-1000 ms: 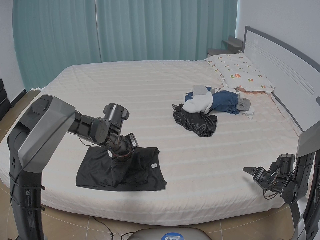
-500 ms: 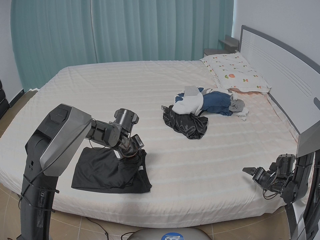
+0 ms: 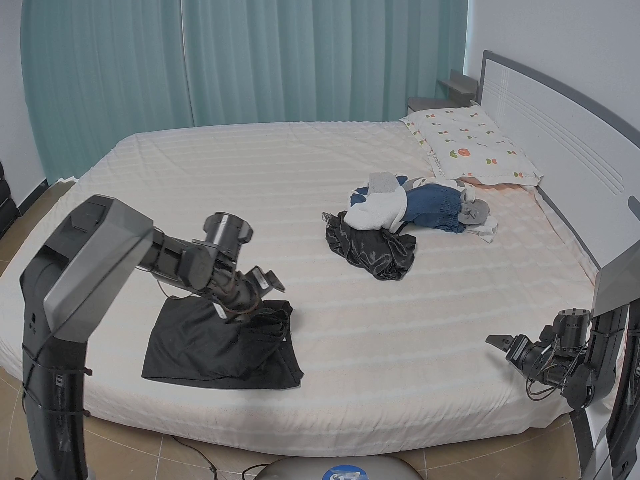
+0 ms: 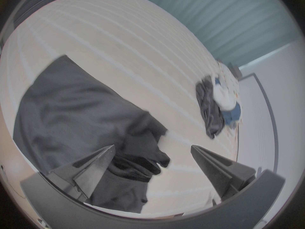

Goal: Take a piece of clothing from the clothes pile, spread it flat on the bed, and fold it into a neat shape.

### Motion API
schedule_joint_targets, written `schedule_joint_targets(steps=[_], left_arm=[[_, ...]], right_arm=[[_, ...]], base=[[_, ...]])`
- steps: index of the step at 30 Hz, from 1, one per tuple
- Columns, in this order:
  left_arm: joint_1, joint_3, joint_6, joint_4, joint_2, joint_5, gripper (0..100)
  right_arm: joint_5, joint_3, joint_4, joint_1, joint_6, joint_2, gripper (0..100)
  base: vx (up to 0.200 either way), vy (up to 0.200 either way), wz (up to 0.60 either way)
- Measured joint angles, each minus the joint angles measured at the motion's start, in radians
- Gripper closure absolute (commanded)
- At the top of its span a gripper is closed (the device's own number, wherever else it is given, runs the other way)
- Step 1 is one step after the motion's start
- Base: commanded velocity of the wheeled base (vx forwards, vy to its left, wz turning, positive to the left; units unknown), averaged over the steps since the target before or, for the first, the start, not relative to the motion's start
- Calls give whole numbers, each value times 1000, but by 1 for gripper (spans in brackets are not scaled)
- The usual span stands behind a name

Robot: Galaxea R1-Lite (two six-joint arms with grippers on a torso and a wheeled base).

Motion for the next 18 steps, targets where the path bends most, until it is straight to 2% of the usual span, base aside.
schedule_joint_targets(steps=[3, 10, 18], left_arm=[[50, 63, -1, -31, -42, -19, 0], [175, 205, -3, -83, -136, -125, 0], [303, 278, -20, -113, -184, -237, 0]], right_arm=[[-1, 3, -10, 3, 0, 5, 0], [-1, 7, -16, 8, 1, 11, 0], [-10, 8, -23, 53, 1, -9, 0]], base=[[0, 0, 0], [0, 0, 0], [0, 200, 0]])
